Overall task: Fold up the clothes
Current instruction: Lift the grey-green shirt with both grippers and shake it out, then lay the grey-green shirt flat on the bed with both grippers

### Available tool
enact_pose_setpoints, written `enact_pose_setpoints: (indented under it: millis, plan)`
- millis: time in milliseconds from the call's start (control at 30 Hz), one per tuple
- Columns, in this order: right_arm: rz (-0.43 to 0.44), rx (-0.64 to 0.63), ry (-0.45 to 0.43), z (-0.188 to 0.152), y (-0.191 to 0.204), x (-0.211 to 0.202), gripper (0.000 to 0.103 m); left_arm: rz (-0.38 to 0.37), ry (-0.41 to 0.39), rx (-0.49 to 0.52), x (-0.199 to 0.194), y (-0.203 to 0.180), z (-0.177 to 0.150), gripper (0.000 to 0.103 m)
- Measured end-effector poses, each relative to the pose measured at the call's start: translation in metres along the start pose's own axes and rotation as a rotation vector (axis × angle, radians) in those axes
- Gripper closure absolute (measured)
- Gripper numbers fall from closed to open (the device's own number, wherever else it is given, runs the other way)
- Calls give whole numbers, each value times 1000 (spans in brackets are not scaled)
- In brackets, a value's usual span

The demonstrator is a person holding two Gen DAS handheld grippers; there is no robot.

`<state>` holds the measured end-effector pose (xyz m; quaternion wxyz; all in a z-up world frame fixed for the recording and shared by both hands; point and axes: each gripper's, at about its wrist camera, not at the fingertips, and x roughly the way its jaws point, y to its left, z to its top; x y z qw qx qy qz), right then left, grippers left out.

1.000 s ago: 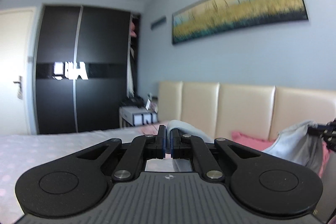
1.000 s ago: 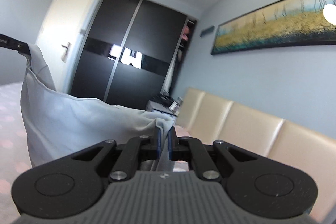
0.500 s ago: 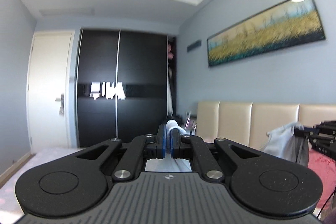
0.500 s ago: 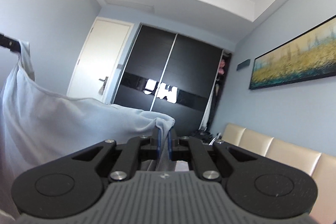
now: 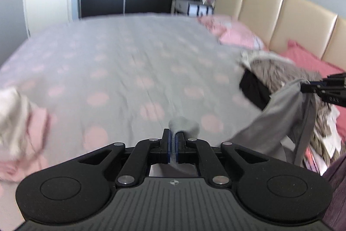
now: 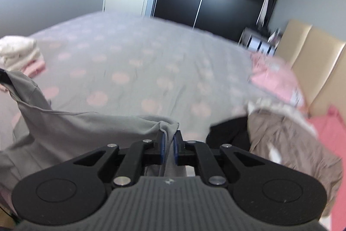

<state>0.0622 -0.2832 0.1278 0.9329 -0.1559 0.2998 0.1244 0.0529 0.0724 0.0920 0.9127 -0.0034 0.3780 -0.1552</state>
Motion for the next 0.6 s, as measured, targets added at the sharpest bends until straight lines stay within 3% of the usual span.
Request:
enact_pose_setpoints:
  millis: [233, 400, 500, 600]
  plan:
    - [25, 57, 225, -44, -12, 69, 94, -152, 148, 46, 46, -9, -35, 101]
    - [27, 57, 329, -68, -12, 90, 93, -203, 221, 133, 65, -26, -43, 99]
    - [25, 0, 382, -79, -6, 97, 93, -231, 241, 172, 64, -30, -42, 85]
    - [31, -12, 433, -89, -5, 103, 94, -259, 259, 208, 60, -34, -41, 62]
